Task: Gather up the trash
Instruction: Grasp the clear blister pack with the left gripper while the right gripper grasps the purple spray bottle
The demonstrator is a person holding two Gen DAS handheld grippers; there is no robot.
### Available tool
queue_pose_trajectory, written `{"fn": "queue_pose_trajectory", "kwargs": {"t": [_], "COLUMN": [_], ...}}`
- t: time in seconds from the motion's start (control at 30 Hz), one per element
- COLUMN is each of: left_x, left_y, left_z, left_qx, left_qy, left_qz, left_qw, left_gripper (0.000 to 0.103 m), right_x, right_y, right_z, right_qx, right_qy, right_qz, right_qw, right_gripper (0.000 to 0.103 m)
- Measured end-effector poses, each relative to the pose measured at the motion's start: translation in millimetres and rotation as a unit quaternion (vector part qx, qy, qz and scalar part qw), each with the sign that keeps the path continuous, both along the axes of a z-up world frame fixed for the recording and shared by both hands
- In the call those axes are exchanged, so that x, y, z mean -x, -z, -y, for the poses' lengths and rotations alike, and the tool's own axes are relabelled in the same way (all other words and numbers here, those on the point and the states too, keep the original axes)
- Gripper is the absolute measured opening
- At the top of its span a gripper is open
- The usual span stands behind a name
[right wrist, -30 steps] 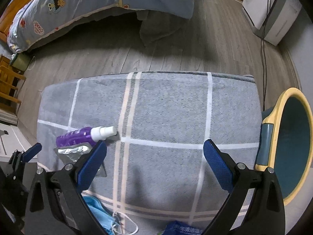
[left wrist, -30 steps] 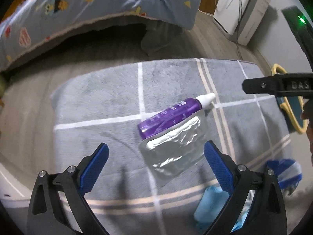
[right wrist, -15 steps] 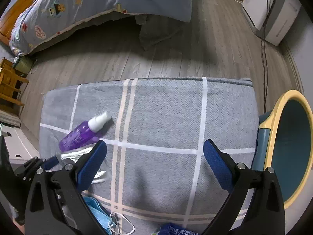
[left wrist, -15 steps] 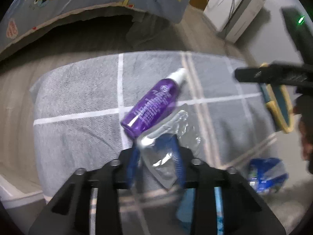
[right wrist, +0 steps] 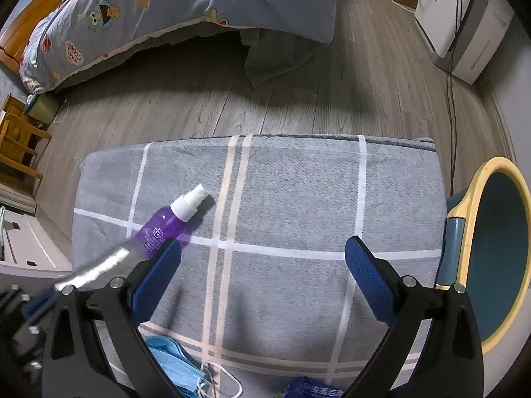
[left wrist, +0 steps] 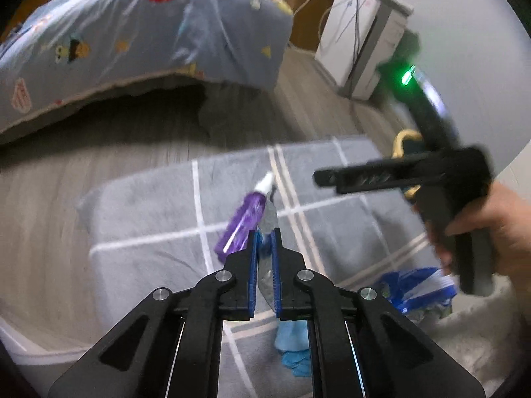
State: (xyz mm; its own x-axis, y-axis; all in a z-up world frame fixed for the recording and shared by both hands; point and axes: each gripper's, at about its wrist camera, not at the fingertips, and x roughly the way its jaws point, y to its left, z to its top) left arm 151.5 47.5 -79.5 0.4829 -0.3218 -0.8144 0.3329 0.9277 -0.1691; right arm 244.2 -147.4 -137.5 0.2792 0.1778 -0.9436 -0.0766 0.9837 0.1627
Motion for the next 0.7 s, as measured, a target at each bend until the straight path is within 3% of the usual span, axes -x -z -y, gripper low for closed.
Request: {"fn": "queue_pose_trajectory", "kwargs": {"t": [0.17,0.27,0.6,0.7], "left_x": [-1.6,-12.7,-32.8,-33.7], "left_y": [-22.5,-16.2,9.0,12.4], "left_z": [-20.1,-34.5,-65.1,-69.0], "left_qx": [-0.038,-0.046,-0.074,-0.074], "left_qy": [-0.046,-0.079,-0.107,-0.108], "left_qz": [0.049,0.047,0.034,0.028], "left_qw": [0.997,0.9947,0.991,0.991], "left_gripper": [0.008,0.008,0.009,0.009], "right_x": [0.8,0.7,-7.7,-9.9], "right_y": [4.2,10.2,33.5,43.1], "right_z": [-9.9,-20.5,-70.8,-85.6], "right_qx": [-0.009,-0.025,-0.026,-0.029], "right_qy": [0.015,0.024,0.01,-0.002], "right_qz": [-0.003,-0.012,-0.027,-0.035], "right_qw": [1.0,0.999,0.999,0.999], "right_gripper": [0.097,0.097,0.096,0.088]}}
